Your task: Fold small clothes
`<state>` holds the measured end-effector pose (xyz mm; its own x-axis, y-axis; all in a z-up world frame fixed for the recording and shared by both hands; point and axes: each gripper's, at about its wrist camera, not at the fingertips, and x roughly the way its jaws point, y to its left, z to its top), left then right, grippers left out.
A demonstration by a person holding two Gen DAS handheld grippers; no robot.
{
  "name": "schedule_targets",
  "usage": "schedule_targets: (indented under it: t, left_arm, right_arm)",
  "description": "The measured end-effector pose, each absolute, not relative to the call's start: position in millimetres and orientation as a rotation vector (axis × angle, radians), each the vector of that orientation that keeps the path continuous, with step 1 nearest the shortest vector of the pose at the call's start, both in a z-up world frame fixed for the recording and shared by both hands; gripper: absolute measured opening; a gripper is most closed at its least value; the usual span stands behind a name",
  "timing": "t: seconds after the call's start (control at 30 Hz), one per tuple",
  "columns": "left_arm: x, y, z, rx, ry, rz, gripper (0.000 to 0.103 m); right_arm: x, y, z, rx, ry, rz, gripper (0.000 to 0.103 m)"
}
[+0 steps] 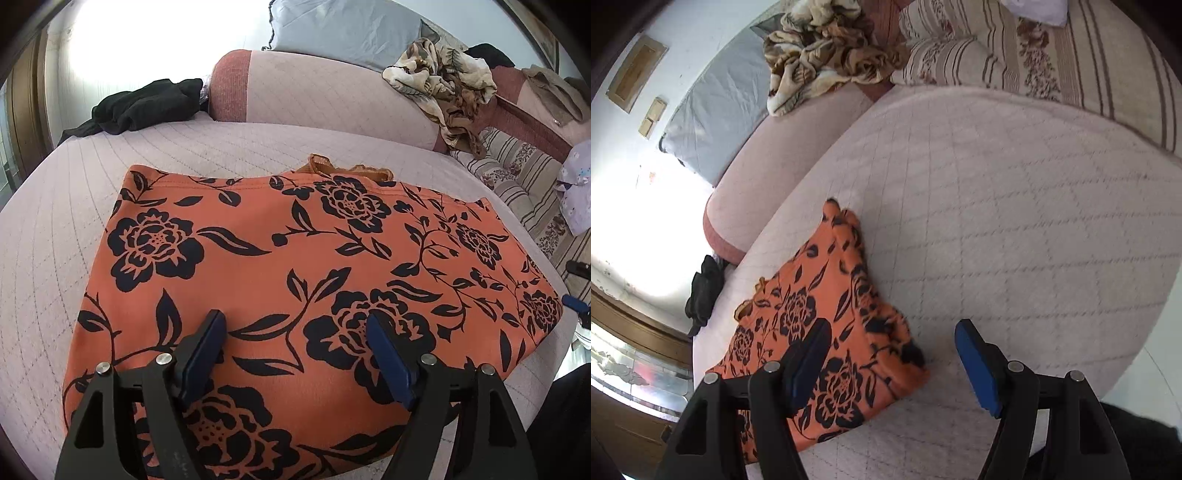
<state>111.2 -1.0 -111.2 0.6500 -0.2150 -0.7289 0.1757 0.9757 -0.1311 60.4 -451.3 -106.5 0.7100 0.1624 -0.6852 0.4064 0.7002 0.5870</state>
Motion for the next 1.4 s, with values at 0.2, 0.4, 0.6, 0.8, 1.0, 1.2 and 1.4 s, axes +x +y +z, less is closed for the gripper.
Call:
schedule_targets:
  t: [0.2,0.4,0.6,0.8,1.0,1.2,1.4]
  left_arm:
    - [112.5,-4.0,-112.9,-0.028,0.826,-0.218,0.081]
    - [112.3,-5.7,-114.0,-0.009,0.816,-0.219,0.082]
    - [115.9,-8.3,-114.8,-0.011,0.813,-0.214,0.084]
    - [115.7,-6.4,-114.9,-0.009,0.816,-0.215,0.084]
    - [110.3,-3.4,-109.8,-0.024,0.824,-0.218,0.084]
    - [70.4,53.0,-68.6,-0.269,0.773,-0.215,0.084]
    - [58.3,125.3,-113.5,-0.506,0.995,-0.034,0.008]
  right_arm:
    - [159.1,-452.1,-102.5,0.718,0.855,0.116,0.073]
    - [254.1,-429.4,-145.5,0.620,1.061,0.221,0.035]
    - [259.7,-416.2,-125.4,0.436,0.988,0.084,0.013]
    - [241.2,-436.5,-122.3,0.492,0.943,-0.029,0.055]
    - [187.2,-395.0,-70.3,0.458,0.838,0.130,0.066]
    - [154.8,-356.0,-117.7,0.485,0.962,0.210,0.072]
    - [137.5,-356.2,-123.7,0.516,0.917,0.224,0.072]
